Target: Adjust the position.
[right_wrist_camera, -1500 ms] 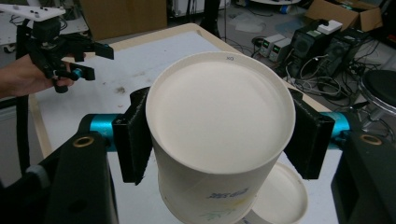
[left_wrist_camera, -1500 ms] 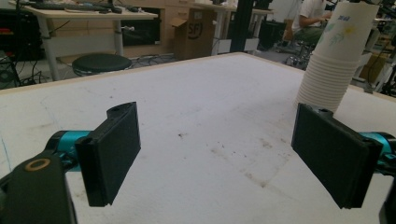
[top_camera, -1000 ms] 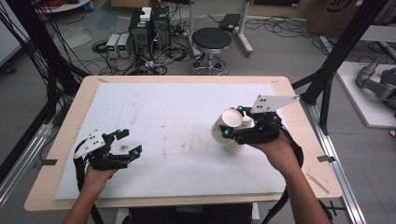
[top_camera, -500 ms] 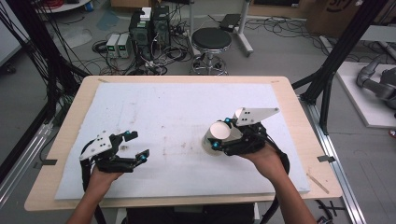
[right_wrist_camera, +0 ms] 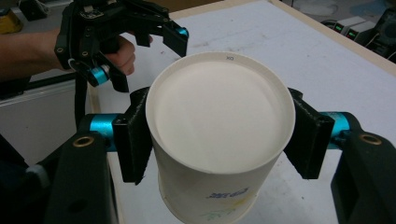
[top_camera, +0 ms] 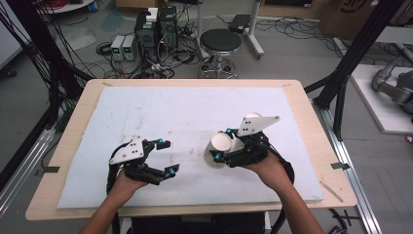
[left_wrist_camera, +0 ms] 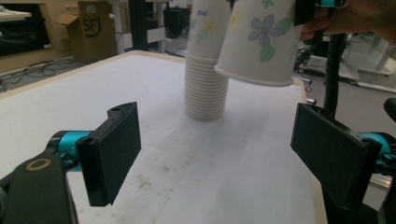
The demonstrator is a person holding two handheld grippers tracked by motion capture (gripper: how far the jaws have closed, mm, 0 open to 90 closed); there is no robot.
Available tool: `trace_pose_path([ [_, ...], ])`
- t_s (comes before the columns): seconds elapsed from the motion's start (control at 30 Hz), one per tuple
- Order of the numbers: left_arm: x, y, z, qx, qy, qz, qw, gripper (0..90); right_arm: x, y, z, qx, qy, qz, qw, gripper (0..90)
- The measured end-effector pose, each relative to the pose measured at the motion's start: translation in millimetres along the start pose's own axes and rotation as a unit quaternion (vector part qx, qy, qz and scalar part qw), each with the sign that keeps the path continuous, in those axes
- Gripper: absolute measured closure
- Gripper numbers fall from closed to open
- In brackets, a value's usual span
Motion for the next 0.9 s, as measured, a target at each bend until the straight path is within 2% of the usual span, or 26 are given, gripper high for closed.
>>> trace_pose_path([
  [0.37,6.5,17.7,40.9,-0.052,-0.018,0.015,0.9984,16.6,-3.7,-12.0,10.1,0.018,-0.007,-0.003,0.9998,34.3],
  [0.9,6.8,25.1,60.5,-0.072,-0.021,0.022,0.9970,18.6,-3.1,-24.6,19.1,0.038,-0.009,-0.008,0.9992,34.6],
])
Point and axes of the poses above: each handheld gripper's, and its own axes: z roughly forward along the jaws, x roughly out of its top, y roughly to its right, the point moved 10 cm from there along z, roughly forward along the jaws, and after that the axes turned 7 degrees about -x, right-handed, at the moved point
